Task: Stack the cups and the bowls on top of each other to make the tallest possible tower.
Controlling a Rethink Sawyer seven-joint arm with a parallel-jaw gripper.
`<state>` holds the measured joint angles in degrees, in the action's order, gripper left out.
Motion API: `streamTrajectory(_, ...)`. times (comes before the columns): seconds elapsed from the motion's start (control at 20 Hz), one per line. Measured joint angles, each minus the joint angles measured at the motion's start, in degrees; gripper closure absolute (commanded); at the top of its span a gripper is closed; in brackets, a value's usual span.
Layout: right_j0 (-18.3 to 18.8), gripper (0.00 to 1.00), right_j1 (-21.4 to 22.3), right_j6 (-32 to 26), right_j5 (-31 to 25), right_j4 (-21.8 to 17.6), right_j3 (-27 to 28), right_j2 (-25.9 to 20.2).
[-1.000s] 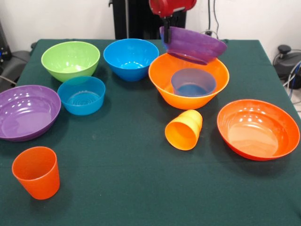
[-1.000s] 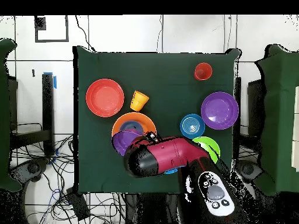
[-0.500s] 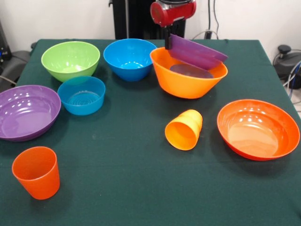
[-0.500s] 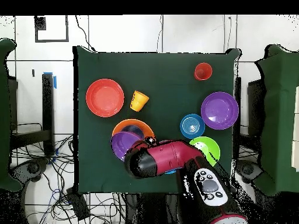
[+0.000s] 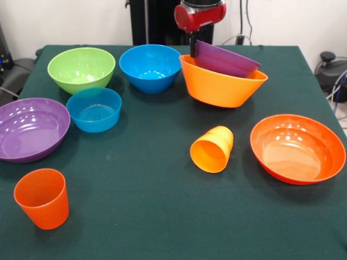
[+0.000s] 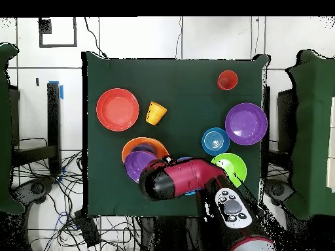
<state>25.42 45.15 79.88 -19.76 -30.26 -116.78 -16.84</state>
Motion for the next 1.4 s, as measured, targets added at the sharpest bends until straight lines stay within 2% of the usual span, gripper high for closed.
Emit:
streamTrajectory(0.2, -0.2, 1.00, 0.0, 0.0, 0.0, 0.0, 0.0, 0.5)
streamTrajectory(0.25, -0.3, 0.00, 0.0, 0.0, 0.0, 0.0, 0.0, 0.9)
streamTrajectory(1.4, -1.1, 0.00, 0.0, 0.0, 0.0, 0.0, 0.2, 2.8)
